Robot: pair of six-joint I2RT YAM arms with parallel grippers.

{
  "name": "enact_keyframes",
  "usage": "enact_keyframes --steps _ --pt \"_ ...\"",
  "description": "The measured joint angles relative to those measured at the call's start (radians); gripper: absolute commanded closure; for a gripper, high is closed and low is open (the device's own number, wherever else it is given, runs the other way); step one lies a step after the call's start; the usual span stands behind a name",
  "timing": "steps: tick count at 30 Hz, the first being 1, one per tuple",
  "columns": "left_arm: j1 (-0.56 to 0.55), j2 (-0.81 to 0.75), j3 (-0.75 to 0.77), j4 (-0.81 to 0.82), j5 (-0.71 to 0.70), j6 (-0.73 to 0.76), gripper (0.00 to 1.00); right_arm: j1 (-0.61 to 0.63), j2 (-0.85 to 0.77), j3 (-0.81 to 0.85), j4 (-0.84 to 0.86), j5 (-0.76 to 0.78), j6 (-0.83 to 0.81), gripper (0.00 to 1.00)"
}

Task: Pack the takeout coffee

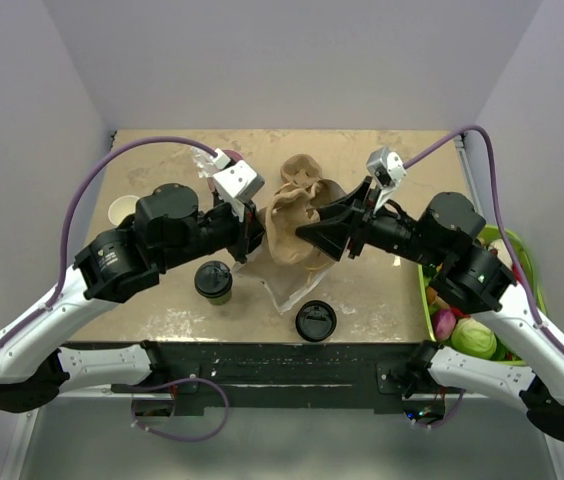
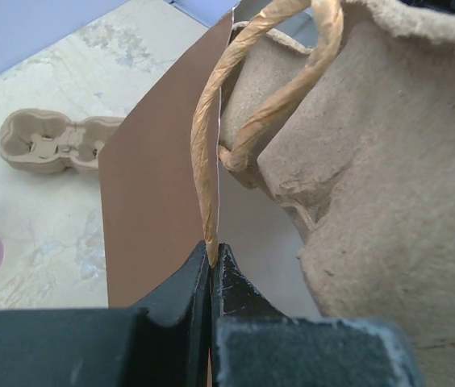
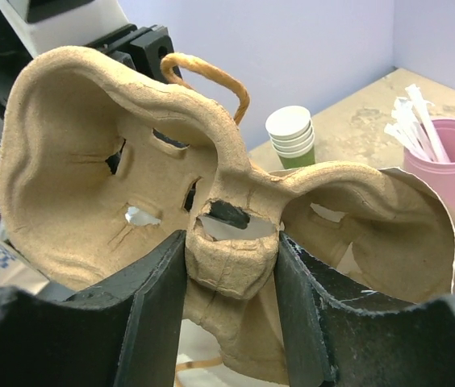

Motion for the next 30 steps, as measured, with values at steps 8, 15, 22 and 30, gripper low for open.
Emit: enact_keyframes --steps 8,15,22,30 --pt "0.005 -0.006 -0.016 -0.007 0.045 -0.086 1.0 0.002 -0.011 0.004 -0.016 0.067 0.026 0.53" --pt "0.006 -0.01 -0.051 0.014 0.076 -0.127 1.0 0.003 -0.024 0.0 -0.016 0.19 0.223 0.52" --pt "0.006 -0.011 -0.063 0.014 0.087 -0.142 1.0 0.006 -0.028 -0.014 -0.034 0.284 0.36 0.53" --pt "0.006 -0.011 -0.063 0.015 0.086 -0.162 1.0 0.006 -0.04 -0.048 -0.012 0.322 0.345 0.54"
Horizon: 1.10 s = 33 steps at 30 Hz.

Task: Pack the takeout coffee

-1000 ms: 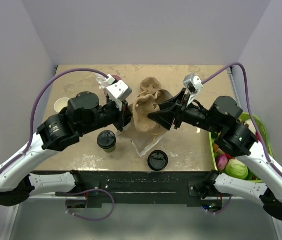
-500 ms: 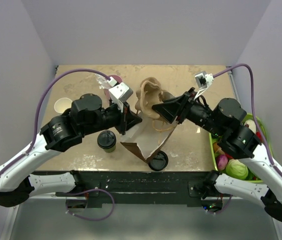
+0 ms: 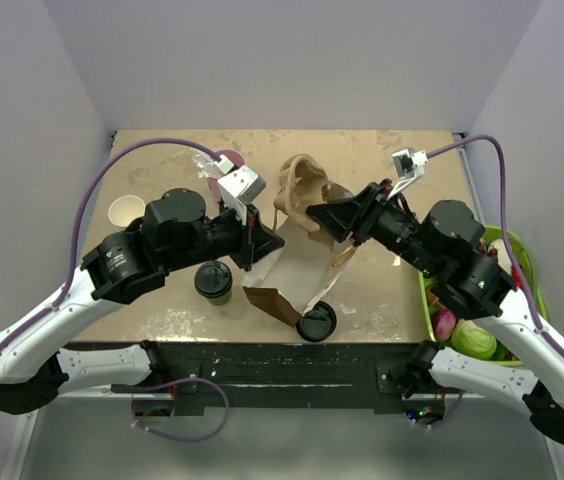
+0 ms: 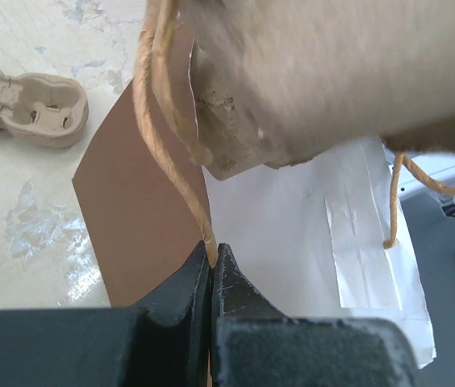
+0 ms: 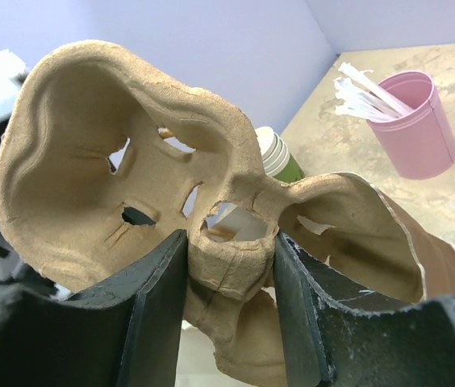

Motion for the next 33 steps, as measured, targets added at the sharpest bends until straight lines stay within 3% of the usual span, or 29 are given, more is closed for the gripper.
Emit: enact_keyframes --steps 6,18,26,33 --pt "0.0 0.003 0.021 -0.044 -0.047 -0.036 1.0 -0.006 0.002 -0.03 0.006 -0.141 -0.2 0.54" --pt "0.094 0.014 0.067 -0.084 -0.047 -0.058 1.0 -0.005 0.024 0.019 -0.195 -0.299 -0.661 0.53" --pt "0.106 0.04 0.072 -0.089 -0.018 -0.057 1.0 0.02 0.089 0.049 -0.291 -0.235 -0.821 0.53" --pt "0.11 0.072 0.073 -0.087 -0.01 -0.057 1.0 0.046 0.173 0.076 -0.301 -0.102 -0.809 0.54"
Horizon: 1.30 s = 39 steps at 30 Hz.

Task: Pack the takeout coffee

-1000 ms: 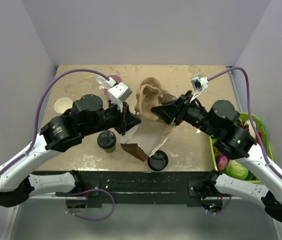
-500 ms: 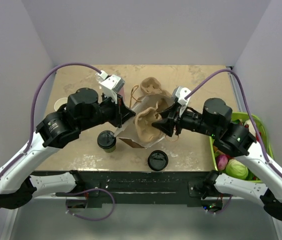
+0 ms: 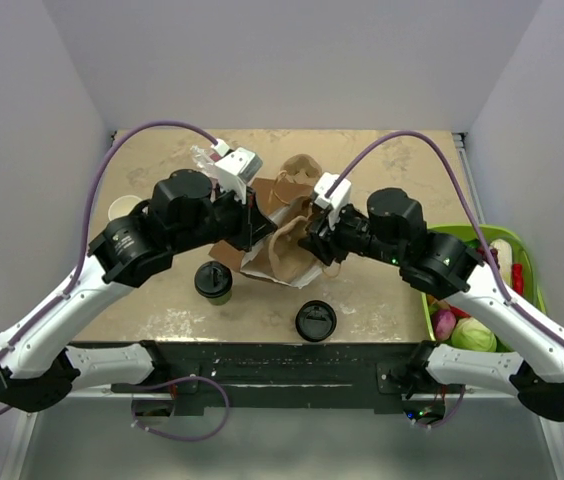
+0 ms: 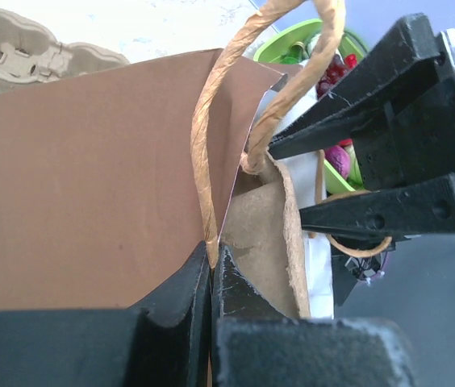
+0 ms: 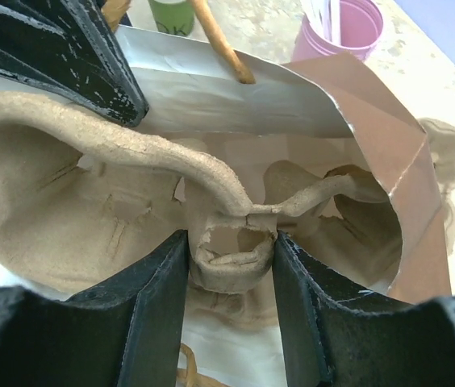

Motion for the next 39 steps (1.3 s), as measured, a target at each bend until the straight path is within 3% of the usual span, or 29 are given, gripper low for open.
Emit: enact_keyframes --steps 11,18,25,35,39 --pt "0.002 0.036 0.0 0.0 -0.078 -0.031 1.0 0.155 0.102 0.022 -0.062 0.255 -0.002 0.57" --pt "0.002 0.079 -0.042 0.039 -0.123 -0.003 1.0 0.169 0.22 0.067 -0.15 0.412 0.06 0.58" --pt "0.005 0.132 -0.067 0.112 -0.116 -0.002 1.0 0.169 0.234 0.086 -0.238 0.52 0.136 0.57" --pt "0.016 0.119 -0.166 0.202 -0.133 -0.033 1.0 0.172 0.235 0.024 -0.237 0.577 0.179 0.5" --pt "0.029 0.111 -0.188 0.212 -0.136 -0.039 1.0 0.171 0.25 -0.003 -0.242 0.609 0.186 0.39"
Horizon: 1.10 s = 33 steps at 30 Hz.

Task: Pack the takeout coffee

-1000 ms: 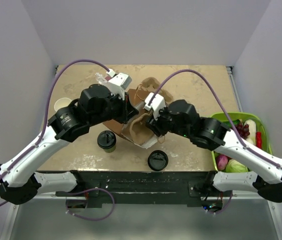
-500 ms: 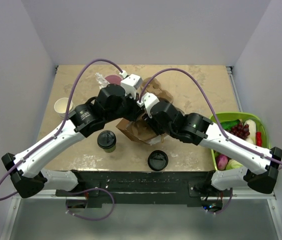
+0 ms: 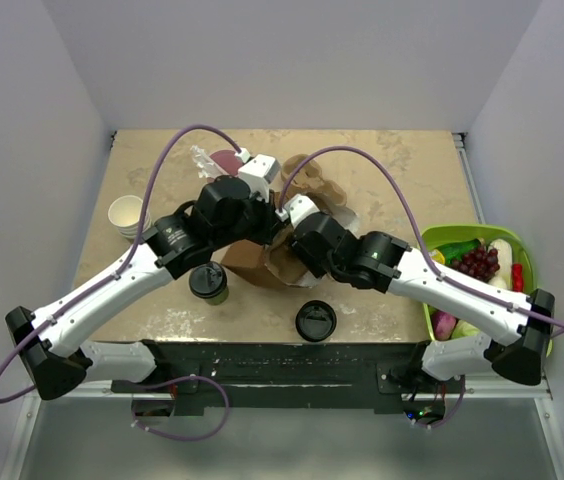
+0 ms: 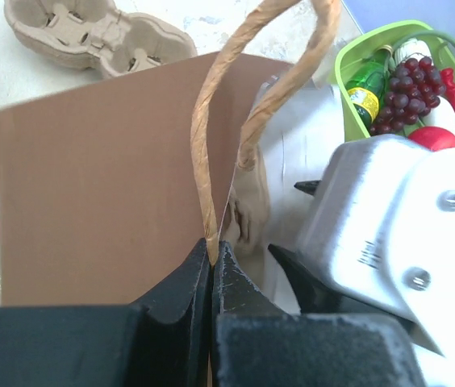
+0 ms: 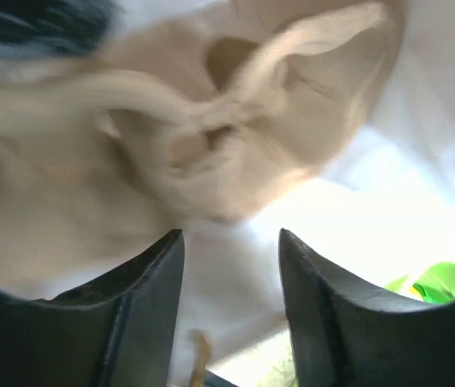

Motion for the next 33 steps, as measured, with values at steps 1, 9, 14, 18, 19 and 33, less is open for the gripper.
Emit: enact_keyframes --steps 1,9,14,18,19,33 --pt "0.002 -0.003 -0.004 0.001 0.001 0.0 1.0 0.0 0.007 0.0 -0.003 0.009 0.003 0.36" --pt "0.008 -0.019 -0.035 0.021 0.006 -0.002 1.0 -0.001 -0.004 0.009 0.013 0.009 0.051 0.19" --pt "0.008 -0.019 -0.035 0.041 0.016 -0.01 1.0 -0.002 -0.111 0.031 0.085 -0.047 0.125 0.15" --pt "0.008 -0.019 -0.035 0.053 0.024 -0.029 1.0 -0.004 -0.232 0.006 0.196 -0.166 0.156 0.15" --pt "0.008 -0.019 -0.035 0.056 0.031 -0.035 1.0 -0.004 -0.255 -0.015 0.238 -0.205 0.16 0.16" --pt "0.012 -0.018 -0.065 0.079 0.121 -0.056 1.0 -0.003 -0.099 -0.201 0.385 -0.198 0.263 0.43"
